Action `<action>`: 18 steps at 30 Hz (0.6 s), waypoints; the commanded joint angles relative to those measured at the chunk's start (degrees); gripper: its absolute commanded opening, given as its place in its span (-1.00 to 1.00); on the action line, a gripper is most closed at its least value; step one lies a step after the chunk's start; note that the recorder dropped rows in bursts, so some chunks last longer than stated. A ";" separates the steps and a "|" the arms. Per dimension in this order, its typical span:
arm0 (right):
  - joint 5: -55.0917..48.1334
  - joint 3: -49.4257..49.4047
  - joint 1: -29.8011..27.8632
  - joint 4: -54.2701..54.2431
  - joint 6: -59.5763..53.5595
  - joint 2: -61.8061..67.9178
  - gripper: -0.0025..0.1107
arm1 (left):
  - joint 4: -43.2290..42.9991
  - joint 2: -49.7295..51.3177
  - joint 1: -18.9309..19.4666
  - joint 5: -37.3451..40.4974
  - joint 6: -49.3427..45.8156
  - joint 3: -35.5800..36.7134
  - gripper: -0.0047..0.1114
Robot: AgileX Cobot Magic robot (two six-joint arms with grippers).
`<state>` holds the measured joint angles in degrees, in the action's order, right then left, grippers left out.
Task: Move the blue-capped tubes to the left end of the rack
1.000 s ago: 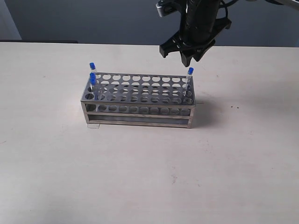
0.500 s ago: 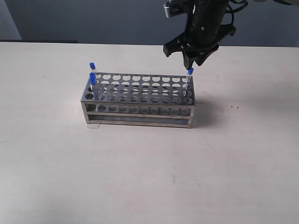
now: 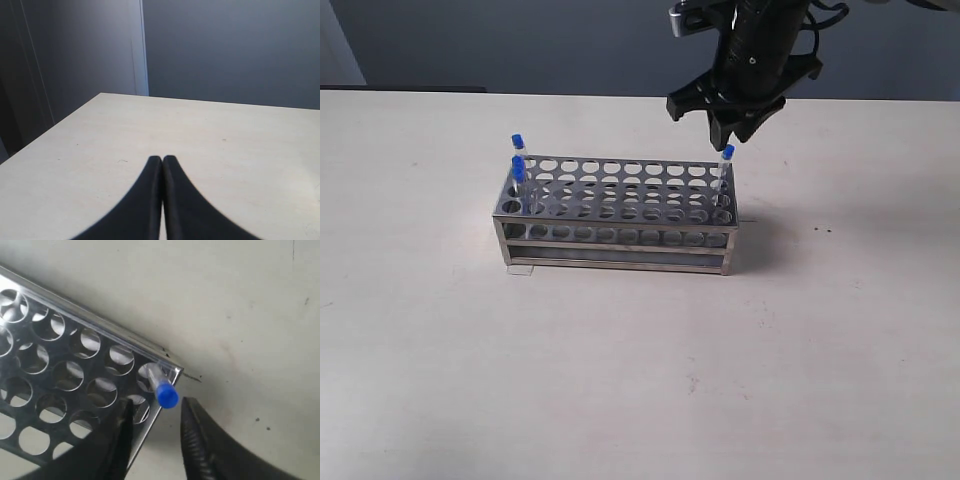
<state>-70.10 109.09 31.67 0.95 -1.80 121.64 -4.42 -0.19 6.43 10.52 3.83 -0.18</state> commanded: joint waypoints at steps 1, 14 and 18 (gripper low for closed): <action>0.57 -0.78 -0.38 0.14 -0.36 0.45 -0.38 | 0.31 0.19 -0.34 -0.15 0.02 0.18 -0.91; 1.21 -0.78 -0.38 0.18 -0.36 3.81 -0.95 | 0.31 0.19 -0.34 -0.15 0.02 0.18 -0.91; 2.05 -0.78 -0.38 0.18 -0.49 3.57 -0.95 | 0.31 0.19 -0.34 -0.15 0.02 0.18 -0.91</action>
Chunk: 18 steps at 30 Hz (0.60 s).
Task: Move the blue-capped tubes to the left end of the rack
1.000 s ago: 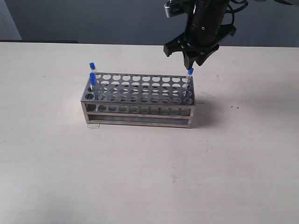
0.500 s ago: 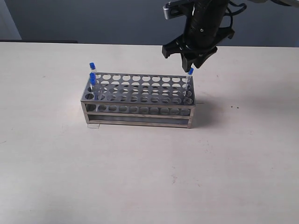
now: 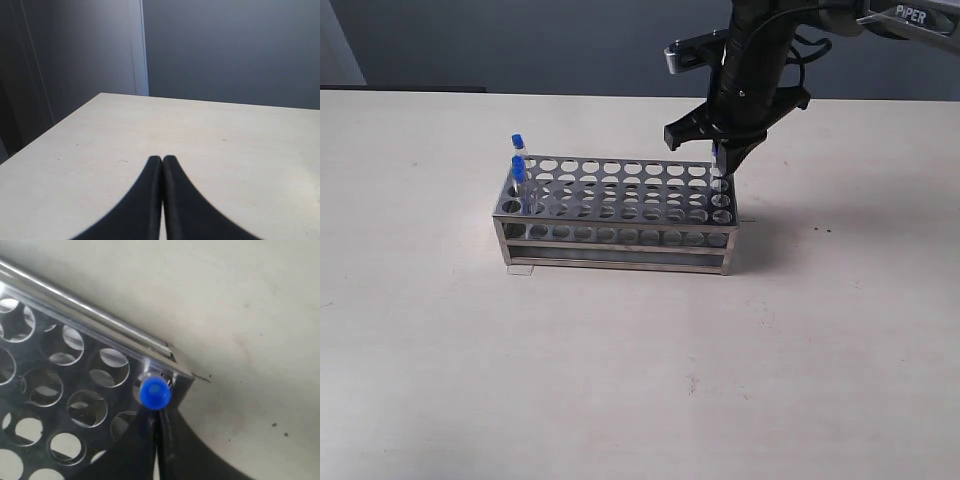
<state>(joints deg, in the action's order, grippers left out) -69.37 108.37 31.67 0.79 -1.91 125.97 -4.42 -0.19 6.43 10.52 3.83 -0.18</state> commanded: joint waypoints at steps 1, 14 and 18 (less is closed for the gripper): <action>1.58 -0.05 -0.38 0.34 -0.38 -1.02 -0.95 | 0.31 0.19 -0.34 -0.15 0.02 0.18 -0.91; 0.48 -0.05 -0.25 -1.44 -6.45 -3.03 -0.76 | 0.31 0.19 -0.34 -0.15 0.02 0.18 -0.91; 1.09 -0.05 -0.25 -3.76 -7.48 -3.03 -0.31 | 0.31 0.19 -0.34 -0.15 0.02 0.18 -0.91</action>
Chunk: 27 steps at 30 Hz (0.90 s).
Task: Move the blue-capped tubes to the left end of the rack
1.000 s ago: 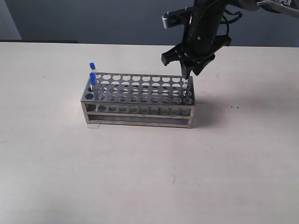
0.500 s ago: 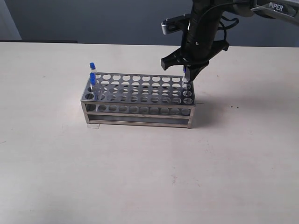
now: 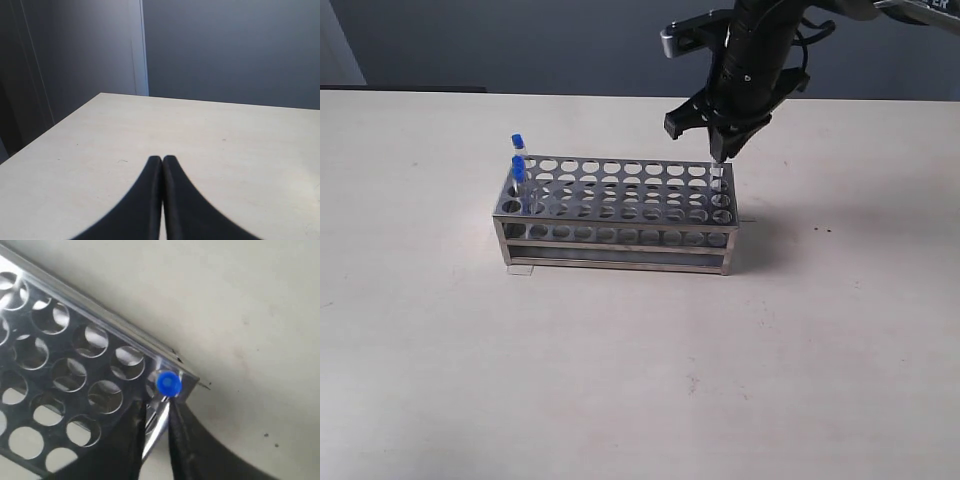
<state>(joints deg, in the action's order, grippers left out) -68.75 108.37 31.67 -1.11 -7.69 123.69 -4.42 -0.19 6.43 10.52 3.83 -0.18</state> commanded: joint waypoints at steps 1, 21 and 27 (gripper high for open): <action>0.49 -0.05 -0.25 -1.96 -1.70 -0.75 -0.25 | 0.31 0.19 -0.34 -0.25 0.02 0.18 -0.91; 8.00 -0.05 -0.25 -0.78 -1.58 -0.07 -0.97 | 0.31 0.19 -0.34 -0.20 0.02 0.18 -0.91; 7.55 -0.05 -0.25 -1.19 -1.58 -1.37 -0.97 | 0.31 0.19 -0.34 -0.20 0.02 0.18 -0.91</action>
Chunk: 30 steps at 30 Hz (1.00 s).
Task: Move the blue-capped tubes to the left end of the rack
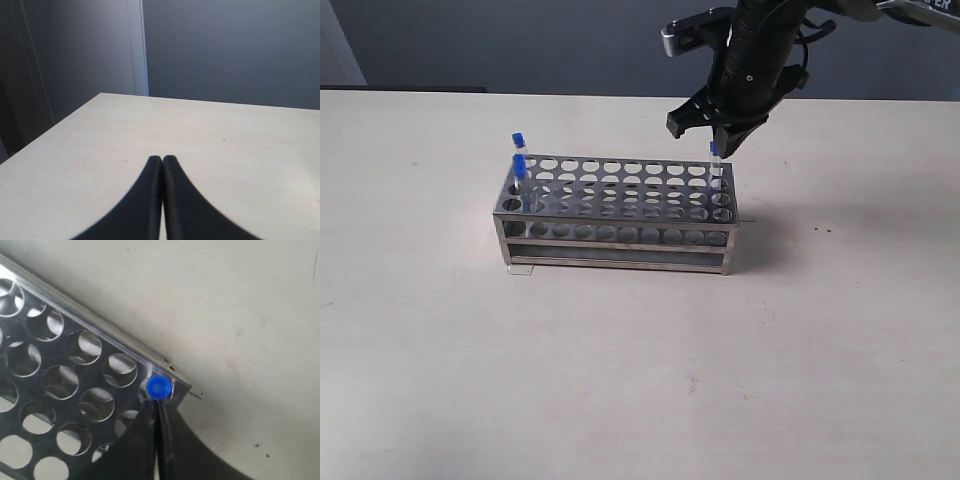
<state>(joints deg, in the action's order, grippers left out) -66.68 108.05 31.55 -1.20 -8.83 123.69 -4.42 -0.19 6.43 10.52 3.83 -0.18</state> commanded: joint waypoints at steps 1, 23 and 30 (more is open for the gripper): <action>5.00 0.26 -0.13 -1.10 -0.45 -1.48 -0.97 | 0.31 0.19 -0.34 -0.20 0.02 0.18 -0.91; 4.45 0.26 -0.13 -0.39 -1.63 -0.19 -0.28 | 0.31 0.19 -0.34 -0.20 0.02 0.18 -0.91; 5.39 0.26 -0.13 1.20 -0.61 0.03 -0.29 | 0.31 0.19 -0.34 -0.20 0.02 0.18 -0.91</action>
<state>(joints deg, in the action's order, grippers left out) -61.77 108.09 31.55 -1.40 -10.31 123.54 -4.42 -0.19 6.43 10.52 3.83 -0.18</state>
